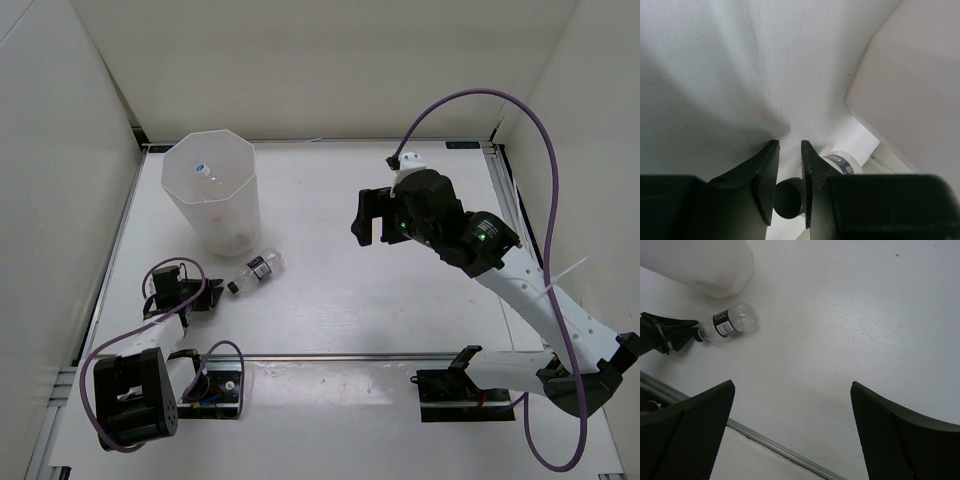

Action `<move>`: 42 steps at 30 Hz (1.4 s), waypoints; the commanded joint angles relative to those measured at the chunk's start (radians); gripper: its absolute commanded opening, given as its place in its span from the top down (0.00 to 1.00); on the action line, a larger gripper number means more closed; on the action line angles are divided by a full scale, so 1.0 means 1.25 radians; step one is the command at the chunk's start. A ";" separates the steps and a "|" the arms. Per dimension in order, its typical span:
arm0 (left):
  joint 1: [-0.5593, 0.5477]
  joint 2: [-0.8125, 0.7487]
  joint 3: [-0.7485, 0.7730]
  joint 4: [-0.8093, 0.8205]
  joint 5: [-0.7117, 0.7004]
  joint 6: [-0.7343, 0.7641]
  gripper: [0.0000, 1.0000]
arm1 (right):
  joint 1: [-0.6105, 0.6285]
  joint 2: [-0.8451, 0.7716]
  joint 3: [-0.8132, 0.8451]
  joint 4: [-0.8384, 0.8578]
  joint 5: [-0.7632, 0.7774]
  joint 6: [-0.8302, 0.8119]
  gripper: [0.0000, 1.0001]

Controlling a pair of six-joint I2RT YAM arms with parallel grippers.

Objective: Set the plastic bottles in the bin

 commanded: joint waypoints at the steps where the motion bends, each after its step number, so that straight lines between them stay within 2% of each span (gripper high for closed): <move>1: -0.003 -0.008 -0.001 -0.047 -0.039 0.025 0.65 | -0.003 -0.014 -0.001 0.008 0.000 -0.010 0.00; 3: -0.003 -0.017 -0.002 -0.047 -0.039 0.025 0.65 | -0.003 -0.014 -0.002 0.008 0.000 -0.003 0.00; 5: -0.003 -0.041 -0.017 -0.047 -0.023 0.025 0.59 | -0.003 -0.014 -0.010 0.008 -0.009 -0.003 0.00; 7: -0.003 -0.064 -0.025 -0.047 -0.012 0.025 0.41 | -0.010 -0.014 -0.019 0.016 -0.009 0.004 0.00; 8: -0.003 -0.092 -0.033 -0.047 0.003 0.014 0.24 | -0.010 -0.014 -0.019 0.024 -0.009 0.014 0.00; 11: -0.003 -0.161 -0.041 -0.054 0.023 0.021 0.13 | -0.010 -0.014 -0.037 0.032 -0.018 0.024 0.00; 15: -0.003 -0.225 -0.007 -0.088 0.031 0.123 0.08 | -0.017 -0.014 -0.065 0.040 -0.036 0.051 0.00; 19: -0.012 -0.210 0.069 -0.123 0.055 0.310 0.06 | -0.038 -0.014 -0.090 0.056 -0.063 0.090 0.00; 22: -0.019 -0.177 0.125 -0.166 0.072 0.316 0.05 | -0.070 -0.007 -0.110 0.065 -0.090 0.113 0.00; 25: -0.041 -0.151 0.142 -0.175 0.067 0.148 0.05 | -0.093 -0.007 -0.124 0.072 -0.122 0.143 0.00; 26: -0.089 -0.151 0.142 -0.175 0.043 0.026 0.05 | -0.103 -0.007 -0.124 0.072 -0.130 0.143 0.00; 27: -0.121 -0.151 0.142 -0.175 -0.030 -0.036 0.05 | -0.103 -0.007 -0.124 0.072 -0.138 0.150 0.00; 30: -0.235 -0.143 0.142 -0.175 -0.125 -0.242 0.05 | -0.119 -0.007 -0.124 0.072 -0.156 0.150 0.00; 35: -0.360 -0.073 0.175 -0.175 -0.281 -0.386 0.04 | -0.134 -0.024 -0.124 0.049 -0.164 0.150 0.00; 36: -0.393 -0.061 0.182 -0.175 -0.303 -0.427 0.00 | -0.134 -0.035 -0.133 0.049 -0.164 0.150 0.00; 42: -0.488 0.028 0.200 -0.182 -0.447 -0.559 0.00 | -0.141 -0.094 -0.140 -0.003 -0.155 0.150 0.00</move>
